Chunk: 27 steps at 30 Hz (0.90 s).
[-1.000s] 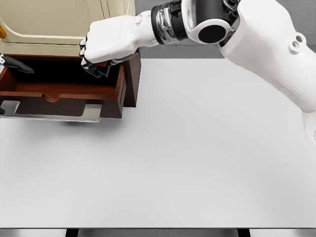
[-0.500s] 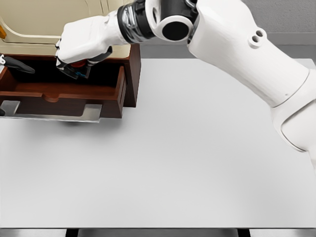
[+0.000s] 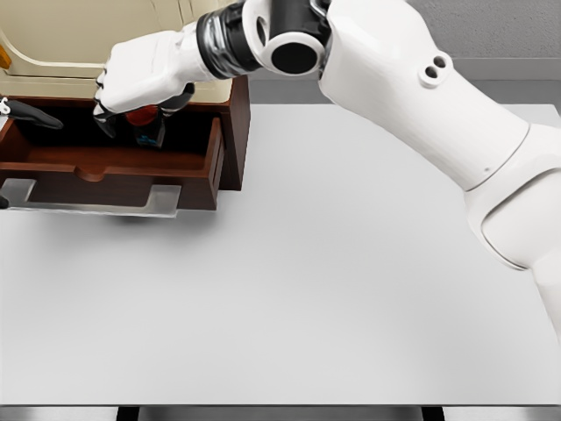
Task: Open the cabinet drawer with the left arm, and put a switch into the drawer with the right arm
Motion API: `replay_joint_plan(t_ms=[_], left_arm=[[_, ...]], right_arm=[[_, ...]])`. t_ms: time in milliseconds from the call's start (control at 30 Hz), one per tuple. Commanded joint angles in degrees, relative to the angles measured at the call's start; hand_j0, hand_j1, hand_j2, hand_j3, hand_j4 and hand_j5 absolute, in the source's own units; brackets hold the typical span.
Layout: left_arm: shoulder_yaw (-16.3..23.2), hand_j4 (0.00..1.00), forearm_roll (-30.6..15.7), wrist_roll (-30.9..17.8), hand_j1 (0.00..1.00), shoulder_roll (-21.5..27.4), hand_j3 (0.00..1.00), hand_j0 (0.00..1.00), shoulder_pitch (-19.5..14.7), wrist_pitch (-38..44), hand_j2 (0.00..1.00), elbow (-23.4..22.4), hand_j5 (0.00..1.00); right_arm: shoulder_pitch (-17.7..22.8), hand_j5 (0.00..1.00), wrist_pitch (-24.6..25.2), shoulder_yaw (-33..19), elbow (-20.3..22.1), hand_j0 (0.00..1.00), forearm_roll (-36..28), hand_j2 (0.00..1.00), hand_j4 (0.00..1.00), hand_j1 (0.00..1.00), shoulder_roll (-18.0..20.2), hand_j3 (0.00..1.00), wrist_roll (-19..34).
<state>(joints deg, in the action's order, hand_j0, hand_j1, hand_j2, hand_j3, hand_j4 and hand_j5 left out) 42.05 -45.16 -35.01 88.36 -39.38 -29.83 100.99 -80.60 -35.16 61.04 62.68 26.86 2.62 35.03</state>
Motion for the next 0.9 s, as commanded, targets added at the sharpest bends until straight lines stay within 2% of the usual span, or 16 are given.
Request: replay_joint_plan(t_ms=[0, 200, 267, 300, 367, 400, 433, 467, 533, 567, 633, 667, 733, 767, 867], left_arm=[[-0.03, 0.89, -0.45, 0.01, 0.89, 0.06, 0.89, 0.89, 0.0, 0.13, 0.89, -0.01, 0.89], [-0.03, 0.89, -0.45, 0.01, 0.89, 0.06, 0.89, 0.89, 0.0, 0.13, 0.89, -0.01, 0.89], [-0.03, 0.89, -0.45, 0.01, 0.89, 0.06, 0.89, 0.89, 0.0, -0.05, 0.89, -0.01, 0.89], [-0.03, 0.9, -0.45, 0.01, 0.9, 0.06, 0.9, 0.9, -0.09, -0.84, 0.9, -0.01, 0.9], [-0.12, 0.9, -0.54, 0.01, 0.9, -0.2, 0.9, 0.9, -0.09, -1.72, 0.9, -0.01, 0.9], [-0.12, 0.9, -0.45, 0.01, 0.9, -0.73, 0.9, 0.9, -0.09, -2.25, 0.9, -0.01, 0.9], [-0.12, 0.9, -0.54, 0.01, 0.9, -1.52, 0.9, 0.9, -0.09, -2.25, 0.9, -0.01, 0.9], [-0.21, 0.9, -0.45, 0.01, 0.9, -1.87, 0.9, 0.9, -0.09, -2.25, 0.9, -0.01, 0.9], [-0.21, 0.9, -0.54, 0.01, 0.9, -2.84, 0.9, 0.9, -0.44, -2.25, 0.9, -0.01, 0.9], [-0.21, 0.9, -0.45, 0.01, 0.9, -3.8, 0.9, 0.9, -0.44, -2.16, 0.9, -0.01, 0.9], [-0.21, 0.9, -0.45, 0.01, 0.9, -5.3, 0.9, 0.9, -0.61, -1.98, 0.9, -0.01, 0.9], [-0.21, 0.9, -0.45, 0.01, 0.9, -6.44, 0.9, 0.9, -0.61, -1.63, 0.9, -0.01, 0.9], [-0.21, 0.9, -0.28, 0.01, 0.9, -9.78, 0.9, 0.9, -0.53, -1.46, 0.9, -0.01, 0.9], [-0.21, 0.9, -0.01, 0.01, 0.9, -13.2, 0.9, 0.9, -0.53, -0.67, 0.9, -0.01, 0.9], [-0.21, 0.9, 1.22, 0.01, 0.9, -16.37, 0.9, 0.9, -0.61, -0.4, 0.9, 0.08, 0.9]], right_arm=[[0.0, 1.0, 0.16, -0.13, -0.1, 1.0, 1.35, 1.0, 1.0, 1.0, -0.25, 1.0, -0.03], [0.0, 1.0, 0.16, -0.3, -0.01, 1.0, 1.97, 1.0, 1.0, 1.0, -0.25, 1.0, -0.03], [0.0, 1.0, 0.16, -0.48, 2.71, 1.0, 1.79, 1.0, 1.0, 1.0, 0.54, 1.0, -0.03], [0.35, 1.0, 0.16, -0.65, 5.0, 1.0, 1.53, 1.0, 1.0, 1.0, 3.26, 1.0, -0.03], [2.72, 1.0, 0.16, -1.71, 12.9, 1.0, 1.26, 1.0, 1.0, 1.0, 11.34, 1.0, -0.03], [4.56, 1.0, 0.16, -4.42, 18.78, 1.0, 1.26, 1.0, 1.0, 1.0, 16.6, 1.0, -0.03], [7.29, 1.0, 0.16, -9.08, 22.75, 1.0, 1.18, 1.0, 1.0, 1.0, 22.59, 1.0, -0.03], [10.28, 1.0, 0.16, -14.88, 23.72, 1.0, -0.14, 1.0, 1.0, 1.0, 27.6, 1.0, -0.03], [17.39, 1.0, 0.16, -21.65, 23.46, 1.0, -5.06, 1.0, 1.0, 1.0, 37.36, 1.0, -0.03], [24.42, 1.0, 0.16, -28.5, 23.02, 1.0, -6.29, 1.0, 1.0, 1.0, 41.67, 1.0, -0.03], [36.9, 1.0, 0.16, -40.99, 22.32, 1.0, -6.3, 1.0, 1.0, 1.0, 43.17, 1.0, -0.03], [39.28, 1.0, 0.16, -41.09, 21.09, 1.0, -6.21, 1.0, 1.0, 1.0, 43.69, 1.0, -0.03], [40.43, 1.0, 0.16, -37.31, 19.59, 1.0, -6.12, 1.0, 1.0, 1.0, 44.75, 1.0, -0.03], [40.43, 1.0, 0.16, -37.31, 19.33, 1.0, -6.12, 1.0, 1.0, 1.0, 44.75, 1.0, -0.03], [40.43, 1.0, 0.16, -37.31, 19.24, 1.0, -6.12, 1.0, 1.0, 1.0, 44.75, 1.0, -0.03]])
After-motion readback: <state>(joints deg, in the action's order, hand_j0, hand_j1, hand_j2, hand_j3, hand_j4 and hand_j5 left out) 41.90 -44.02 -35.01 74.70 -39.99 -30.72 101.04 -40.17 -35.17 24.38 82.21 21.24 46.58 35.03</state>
